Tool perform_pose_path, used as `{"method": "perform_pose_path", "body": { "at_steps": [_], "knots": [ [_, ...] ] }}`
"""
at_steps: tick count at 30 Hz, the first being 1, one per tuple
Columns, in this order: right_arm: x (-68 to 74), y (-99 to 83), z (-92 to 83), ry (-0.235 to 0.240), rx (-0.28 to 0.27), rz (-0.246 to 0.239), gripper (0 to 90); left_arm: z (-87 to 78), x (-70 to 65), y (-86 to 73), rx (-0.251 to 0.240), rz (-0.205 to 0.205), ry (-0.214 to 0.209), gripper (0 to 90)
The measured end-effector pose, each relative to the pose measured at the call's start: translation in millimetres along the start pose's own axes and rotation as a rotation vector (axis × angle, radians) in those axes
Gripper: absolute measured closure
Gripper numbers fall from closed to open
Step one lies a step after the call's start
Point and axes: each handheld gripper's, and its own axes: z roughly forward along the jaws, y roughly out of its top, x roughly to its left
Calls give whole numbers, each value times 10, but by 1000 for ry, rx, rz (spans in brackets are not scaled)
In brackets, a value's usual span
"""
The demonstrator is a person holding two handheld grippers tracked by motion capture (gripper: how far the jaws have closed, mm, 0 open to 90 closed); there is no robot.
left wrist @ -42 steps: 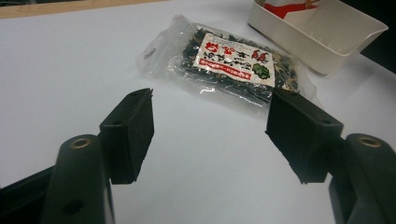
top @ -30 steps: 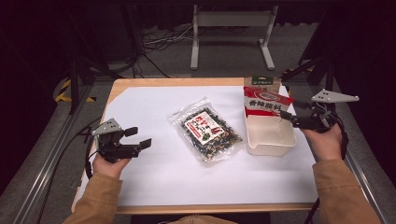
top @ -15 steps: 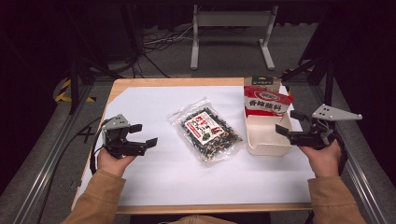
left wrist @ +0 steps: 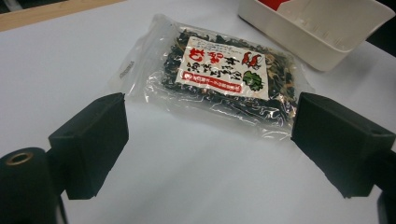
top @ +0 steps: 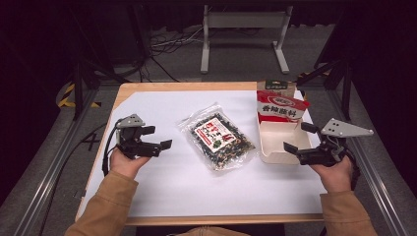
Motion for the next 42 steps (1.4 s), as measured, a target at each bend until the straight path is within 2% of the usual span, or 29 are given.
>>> {"method": "perform_pose_path", "body": {
  "at_steps": [8, 11, 14, 21, 25, 28, 32, 33, 34, 37, 40, 42],
  "knots": [
    [53, -14, -6, 18, -34, -17, 7, 159, 25, 99, 11, -9, 27, 90],
    [66, -16, 13, 20, -45, -30, 0, 254, 30, 115, 26, -37, 52, 49],
    [102, -8, 30, 36, -43, -57, 0, 339, 63, 118, 26, -71, 41, 39],
    [158, 19, 41, 66, -52, -63, 0, 535, 171, 107, 51, -107, 50, 43],
    [177, 22, 44, 66, -57, -67, 0, 625, 207, 98, 66, -115, 51, 54],
    [186, 20, 50, 78, -60, -69, 1, 709, 242, 89, 72, -150, 51, 78],
    [195, 14, 61, 94, -55, -66, 1, 763, 293, 87, 72, -165, 60, 97],
    [196, 8, 62, 108, -58, -60, 1, 773, 350, 88, 57, -184, 67, 112],
    [196, 8, 62, 108, -58, -60, 1, 773, 350, 88, 57, -184, 67, 123],
    [207, 1, 67, 118, -59, -59, 18, 792, 450, 91, 35, -220, 101, 155],
    [236, -9, 59, 132, -54, -64, 72, 816, 499, 132, 59, -210, 130, 171],
    [258, -20, 45, 136, -51, -65, 110, 811, 500, 186, 43, -201, 138, 173]
  ]
}}
